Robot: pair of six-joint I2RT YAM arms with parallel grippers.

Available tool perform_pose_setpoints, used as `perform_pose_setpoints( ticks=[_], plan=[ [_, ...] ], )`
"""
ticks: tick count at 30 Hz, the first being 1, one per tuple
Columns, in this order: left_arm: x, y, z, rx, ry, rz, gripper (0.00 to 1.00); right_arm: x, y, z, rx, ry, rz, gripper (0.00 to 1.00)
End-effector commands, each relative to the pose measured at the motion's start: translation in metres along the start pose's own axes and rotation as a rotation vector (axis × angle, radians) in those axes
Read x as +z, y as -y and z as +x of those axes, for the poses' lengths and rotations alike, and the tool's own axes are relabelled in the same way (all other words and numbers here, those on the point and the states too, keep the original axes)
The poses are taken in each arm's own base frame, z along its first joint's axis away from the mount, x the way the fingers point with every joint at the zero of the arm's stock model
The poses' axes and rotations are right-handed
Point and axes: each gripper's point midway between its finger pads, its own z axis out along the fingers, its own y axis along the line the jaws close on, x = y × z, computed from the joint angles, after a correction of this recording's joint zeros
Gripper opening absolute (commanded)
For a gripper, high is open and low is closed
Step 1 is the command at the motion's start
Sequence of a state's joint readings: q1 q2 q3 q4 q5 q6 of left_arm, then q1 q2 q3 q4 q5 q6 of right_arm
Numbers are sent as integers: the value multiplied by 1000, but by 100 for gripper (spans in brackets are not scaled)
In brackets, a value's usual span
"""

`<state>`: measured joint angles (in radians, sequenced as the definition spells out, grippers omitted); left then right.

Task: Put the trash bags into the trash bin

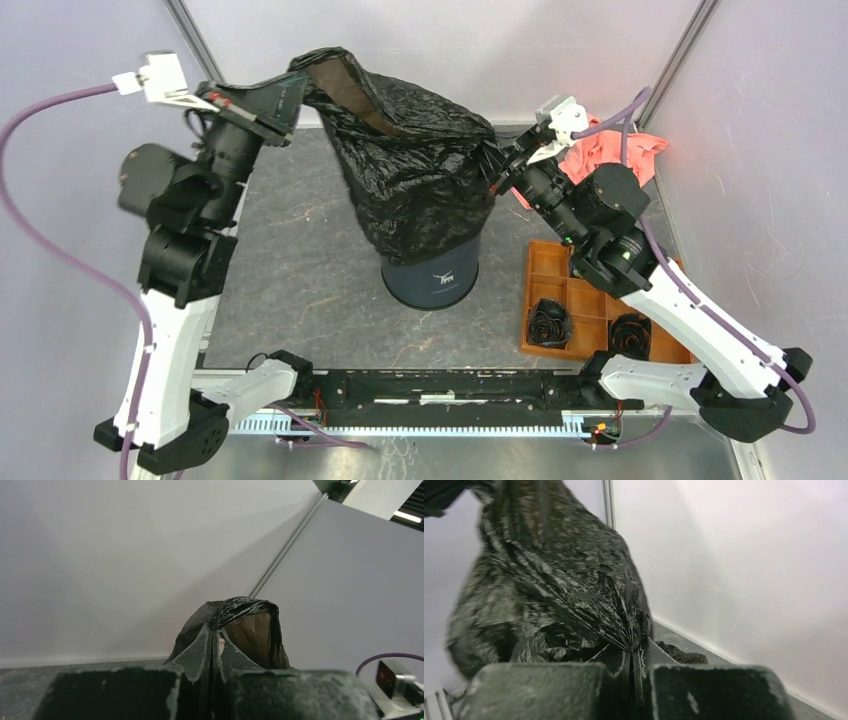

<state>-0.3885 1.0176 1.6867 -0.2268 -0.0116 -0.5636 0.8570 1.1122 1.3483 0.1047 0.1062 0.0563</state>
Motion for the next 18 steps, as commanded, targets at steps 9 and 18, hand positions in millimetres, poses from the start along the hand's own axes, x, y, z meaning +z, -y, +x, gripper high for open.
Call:
perform_pose_setpoints(
  ticks=[9,18],
  plan=[
    [28,-55,79,-54,-137,-138,2,13,23,33,-197,-132,15,0],
    [21,-101,89,110,-140,-305,2,72,18,45,-281,-101,-81,0]
  ],
)
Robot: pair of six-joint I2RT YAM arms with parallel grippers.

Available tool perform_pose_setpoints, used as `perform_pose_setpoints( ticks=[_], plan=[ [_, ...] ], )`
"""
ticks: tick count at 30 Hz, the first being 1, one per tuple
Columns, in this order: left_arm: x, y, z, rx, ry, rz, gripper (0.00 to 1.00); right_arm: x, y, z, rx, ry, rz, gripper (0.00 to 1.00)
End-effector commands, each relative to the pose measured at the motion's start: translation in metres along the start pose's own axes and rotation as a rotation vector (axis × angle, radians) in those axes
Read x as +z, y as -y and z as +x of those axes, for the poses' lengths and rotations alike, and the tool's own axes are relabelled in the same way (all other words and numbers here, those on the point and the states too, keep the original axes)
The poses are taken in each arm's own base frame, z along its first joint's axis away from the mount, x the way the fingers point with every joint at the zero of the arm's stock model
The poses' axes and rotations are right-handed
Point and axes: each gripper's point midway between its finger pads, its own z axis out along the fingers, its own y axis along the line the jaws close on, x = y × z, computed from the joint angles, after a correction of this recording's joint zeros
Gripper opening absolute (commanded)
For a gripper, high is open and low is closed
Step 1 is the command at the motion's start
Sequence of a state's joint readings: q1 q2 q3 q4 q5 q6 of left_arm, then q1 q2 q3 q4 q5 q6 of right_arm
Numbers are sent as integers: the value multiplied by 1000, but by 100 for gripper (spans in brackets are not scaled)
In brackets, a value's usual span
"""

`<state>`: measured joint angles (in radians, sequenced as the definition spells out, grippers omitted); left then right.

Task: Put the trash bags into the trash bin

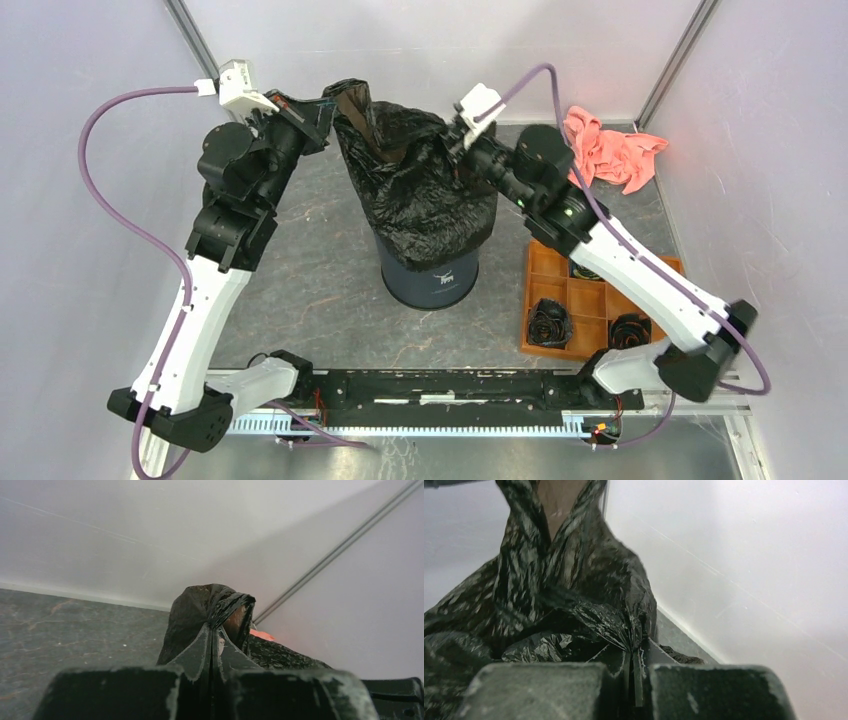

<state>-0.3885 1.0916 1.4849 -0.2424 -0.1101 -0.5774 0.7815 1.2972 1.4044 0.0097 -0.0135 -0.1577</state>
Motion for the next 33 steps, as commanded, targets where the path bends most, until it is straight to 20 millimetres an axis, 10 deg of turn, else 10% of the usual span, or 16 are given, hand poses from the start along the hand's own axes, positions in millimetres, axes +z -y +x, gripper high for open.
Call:
perform_pose_setpoints(
  ticks=[1,9,17,24,28,33],
  plan=[
    [1,-18,-13,104,57,-87,2,34,18,-47,-49,120,13,0],
    [3,-30,-7,135,70,-117,2,64,28,-42,-45,100,-13,0],
    [-17,-30,12,114,34,-60,2,8,-13,14,119,35,-136,1],
    [-32,-33,17,103,20,-63,2,7,-28,44,185,-187,-209,2],
    [-38,-36,10,62,43,-93,2,-5,-2,29,155,-187,-76,15],
    [-42,-46,14,7,37,-151,2,-20,22,12,104,-225,25,66]
  ],
)
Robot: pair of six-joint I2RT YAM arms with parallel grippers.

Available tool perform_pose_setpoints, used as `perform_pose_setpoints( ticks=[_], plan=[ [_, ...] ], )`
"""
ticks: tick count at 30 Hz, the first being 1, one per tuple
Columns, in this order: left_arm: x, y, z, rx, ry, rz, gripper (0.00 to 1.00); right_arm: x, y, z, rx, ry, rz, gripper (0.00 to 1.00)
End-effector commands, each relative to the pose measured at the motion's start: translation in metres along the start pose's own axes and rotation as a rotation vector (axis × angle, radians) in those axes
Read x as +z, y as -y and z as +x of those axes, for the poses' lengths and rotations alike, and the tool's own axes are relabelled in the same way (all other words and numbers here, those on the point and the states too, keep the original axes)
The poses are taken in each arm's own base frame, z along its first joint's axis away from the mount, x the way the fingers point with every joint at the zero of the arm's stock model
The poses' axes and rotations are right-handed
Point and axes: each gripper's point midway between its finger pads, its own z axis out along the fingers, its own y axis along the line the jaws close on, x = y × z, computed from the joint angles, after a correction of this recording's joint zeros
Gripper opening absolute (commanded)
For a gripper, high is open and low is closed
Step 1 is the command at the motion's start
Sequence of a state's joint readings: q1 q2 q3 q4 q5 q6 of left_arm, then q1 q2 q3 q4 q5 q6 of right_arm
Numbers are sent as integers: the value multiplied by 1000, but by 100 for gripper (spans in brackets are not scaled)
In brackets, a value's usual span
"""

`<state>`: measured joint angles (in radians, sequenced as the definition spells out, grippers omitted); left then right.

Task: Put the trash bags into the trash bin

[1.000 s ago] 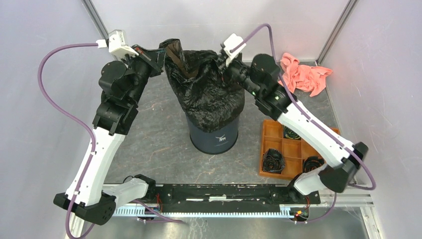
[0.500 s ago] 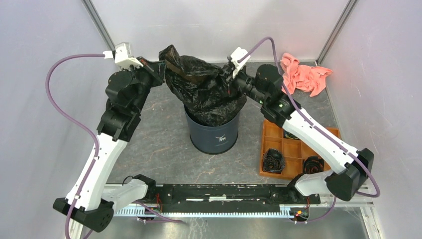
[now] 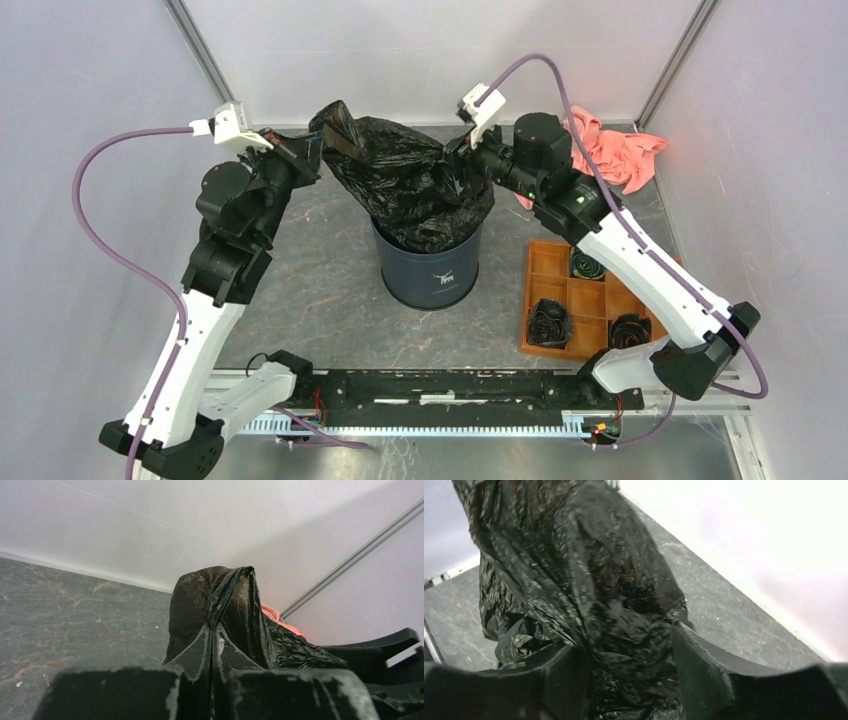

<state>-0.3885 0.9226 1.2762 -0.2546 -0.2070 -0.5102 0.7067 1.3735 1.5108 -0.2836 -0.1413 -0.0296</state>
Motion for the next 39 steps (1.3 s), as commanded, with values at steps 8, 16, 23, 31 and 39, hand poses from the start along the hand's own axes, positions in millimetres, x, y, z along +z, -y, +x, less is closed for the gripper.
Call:
perform_pose_setpoints(
  ticks=[8,16,23,31,39],
  plan=[
    [-12,-19,-3,-98,37,-105,2,-98,37,-28,-63,-53,258,96],
    [-12,-17,1,-108,21,-91,2,-67,-8,24,11,-108,14,85],
    [-17,-17,1,-98,6,-90,2,-11,-19,71,-55,-246,43,70],
    [-17,-21,6,-77,-12,-103,2,34,-18,147,30,-423,191,54],
    [-13,8,38,-207,-152,36,2,-4,-5,99,-19,-333,213,59]
  ],
)
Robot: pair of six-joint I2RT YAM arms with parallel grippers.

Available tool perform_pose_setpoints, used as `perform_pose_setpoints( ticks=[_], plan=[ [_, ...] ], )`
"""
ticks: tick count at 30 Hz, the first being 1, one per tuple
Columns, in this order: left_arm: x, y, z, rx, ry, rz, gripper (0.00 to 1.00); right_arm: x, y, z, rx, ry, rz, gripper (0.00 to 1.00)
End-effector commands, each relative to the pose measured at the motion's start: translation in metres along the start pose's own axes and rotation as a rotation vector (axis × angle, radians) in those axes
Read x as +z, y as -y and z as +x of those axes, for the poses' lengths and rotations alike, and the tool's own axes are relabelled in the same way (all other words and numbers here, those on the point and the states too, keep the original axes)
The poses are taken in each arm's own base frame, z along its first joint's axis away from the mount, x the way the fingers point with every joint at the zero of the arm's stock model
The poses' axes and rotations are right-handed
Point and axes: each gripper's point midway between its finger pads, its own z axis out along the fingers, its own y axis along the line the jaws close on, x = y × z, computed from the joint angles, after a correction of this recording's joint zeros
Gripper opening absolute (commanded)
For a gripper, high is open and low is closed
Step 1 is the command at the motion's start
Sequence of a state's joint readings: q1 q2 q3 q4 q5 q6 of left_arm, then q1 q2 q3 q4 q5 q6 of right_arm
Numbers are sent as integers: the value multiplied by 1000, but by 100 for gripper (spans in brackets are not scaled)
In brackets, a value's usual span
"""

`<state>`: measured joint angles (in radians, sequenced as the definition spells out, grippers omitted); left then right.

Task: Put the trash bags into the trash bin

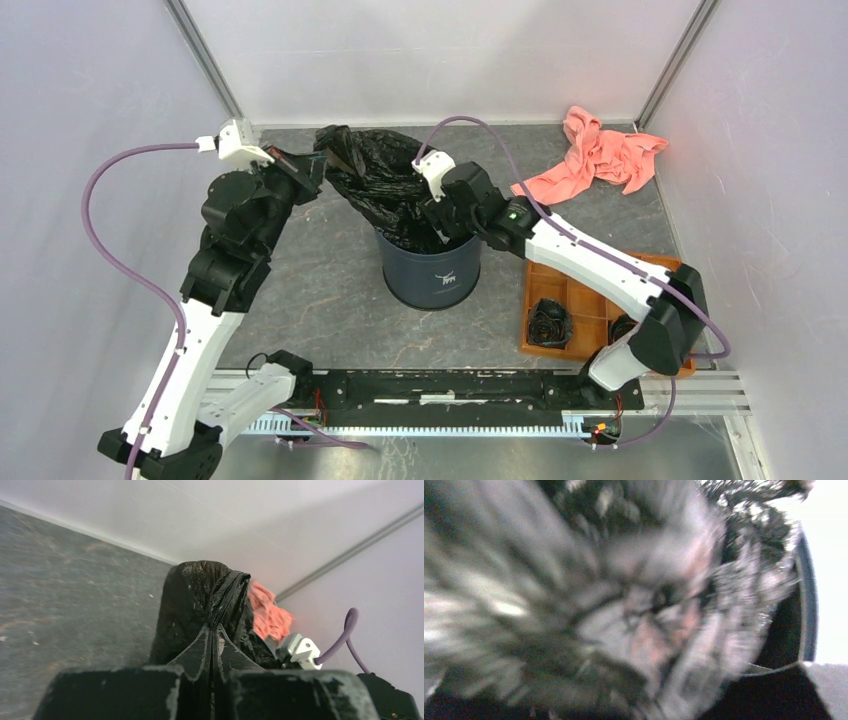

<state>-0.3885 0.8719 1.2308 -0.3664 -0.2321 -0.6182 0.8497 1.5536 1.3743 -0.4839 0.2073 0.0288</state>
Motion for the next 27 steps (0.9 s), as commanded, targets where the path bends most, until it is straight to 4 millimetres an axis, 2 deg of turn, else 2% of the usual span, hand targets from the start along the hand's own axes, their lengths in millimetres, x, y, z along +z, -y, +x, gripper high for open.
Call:
perform_pose_setpoints(
  ticks=[1,2,4,6,9,11,13,17,20,22,24,27],
  plan=[
    [1,35,16,-141,-104,147,2,-73,20,-65,29,228,18,60],
    [0,43,15,-165,-119,179,2,-84,22,-70,3,255,11,62],
    [-4,62,15,-218,-148,264,2,-108,24,-78,-17,309,-7,71],
    [-7,76,12,-241,-165,328,2,-124,24,-80,-54,343,-23,81],
    [-8,79,5,-201,-165,323,2,-144,29,-83,-92,388,-17,90],
    [-10,79,1,-182,-157,317,2,-158,34,-93,-105,443,-7,94],
    [-16,87,-1,-195,-161,359,2,-165,30,-106,-121,513,-28,98],
    [-22,99,1,-243,-193,426,2,-151,-2,-124,-160,614,-175,98],
    [-23,101,4,-263,-211,434,2,-129,-28,-127,-162,620,-298,98],
    [-25,104,3,-273,-214,444,2,-122,-45,-124,-170,629,-368,97],
    [-26,107,2,-279,-219,458,2,-114,-47,-117,-170,644,-361,97],
    [-30,115,-1,-292,-227,500,2,-102,-36,-106,-164,662,-276,96]
  ],
)
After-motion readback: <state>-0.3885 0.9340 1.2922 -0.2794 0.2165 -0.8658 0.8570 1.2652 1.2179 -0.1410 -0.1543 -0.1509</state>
